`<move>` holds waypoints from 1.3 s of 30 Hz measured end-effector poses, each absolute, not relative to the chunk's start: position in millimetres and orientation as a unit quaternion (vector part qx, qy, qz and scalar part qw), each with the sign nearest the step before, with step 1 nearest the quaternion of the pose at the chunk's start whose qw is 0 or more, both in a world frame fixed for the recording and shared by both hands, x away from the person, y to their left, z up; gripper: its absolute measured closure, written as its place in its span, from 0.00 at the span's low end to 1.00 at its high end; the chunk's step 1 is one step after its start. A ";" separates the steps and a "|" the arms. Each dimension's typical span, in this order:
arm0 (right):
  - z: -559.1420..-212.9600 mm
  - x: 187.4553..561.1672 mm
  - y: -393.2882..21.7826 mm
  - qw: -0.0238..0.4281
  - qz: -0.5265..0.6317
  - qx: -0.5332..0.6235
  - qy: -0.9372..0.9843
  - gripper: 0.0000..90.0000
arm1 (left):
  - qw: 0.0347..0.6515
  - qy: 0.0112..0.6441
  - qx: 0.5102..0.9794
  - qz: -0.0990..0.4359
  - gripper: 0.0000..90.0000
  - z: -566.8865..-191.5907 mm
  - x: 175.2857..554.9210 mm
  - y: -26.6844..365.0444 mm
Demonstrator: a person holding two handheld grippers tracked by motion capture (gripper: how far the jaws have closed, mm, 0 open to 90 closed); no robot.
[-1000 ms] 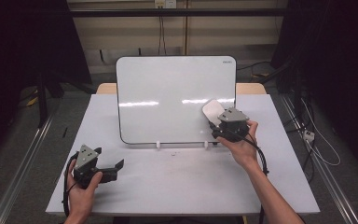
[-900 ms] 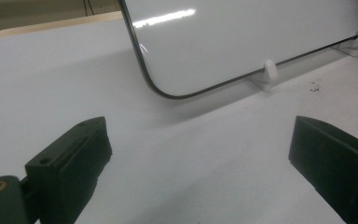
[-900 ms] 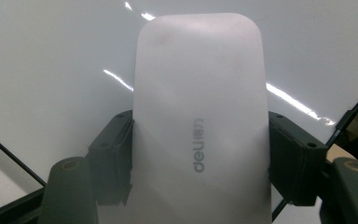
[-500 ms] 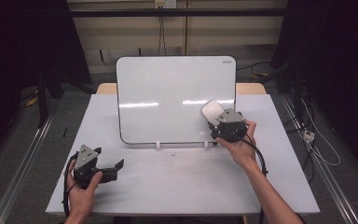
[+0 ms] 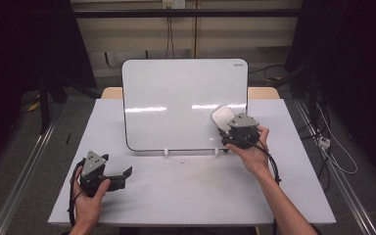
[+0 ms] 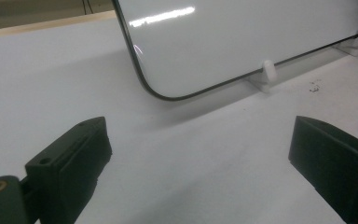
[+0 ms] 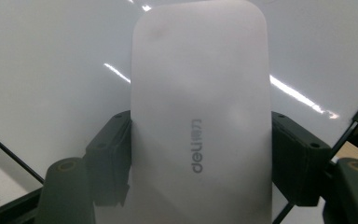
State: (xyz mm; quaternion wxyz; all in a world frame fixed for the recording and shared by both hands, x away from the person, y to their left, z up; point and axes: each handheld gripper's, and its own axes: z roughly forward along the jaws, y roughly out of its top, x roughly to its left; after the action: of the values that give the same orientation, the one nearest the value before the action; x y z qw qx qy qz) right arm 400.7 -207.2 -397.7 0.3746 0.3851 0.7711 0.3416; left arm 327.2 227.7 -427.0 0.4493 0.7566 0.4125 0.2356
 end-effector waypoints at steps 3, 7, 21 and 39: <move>-397.8 401.8 -207.6 0.371 0.343 0.387 0.771 0.33 | 0.447 0.412 0.758 0.236 0.06 -427.1 327.6 226.8; -398.0 402.7 -208.8 0.366 0.346 0.388 0.772 0.32 | 0.450 0.413 0.756 0.235 0.06 -427.2 327.3 228.0; -396.1 403.1 -213.7 0.346 0.359 0.404 0.767 0.17 | 0.450 0.412 0.756 0.235 0.06 -427.3 325.4 231.2; -388.9 396.7 -221.1 0.296 0.404 0.436 0.748 0.06 | 0.455 0.417 0.751 0.236 0.06 -425.9 326.1 233.4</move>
State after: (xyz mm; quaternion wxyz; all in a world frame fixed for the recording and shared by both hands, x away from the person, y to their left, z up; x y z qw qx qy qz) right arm 396.7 -221.1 -388.9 0.2964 0.4357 0.7477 0.4040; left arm 326.1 233.4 -425.9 0.4547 0.7506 0.4171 0.2362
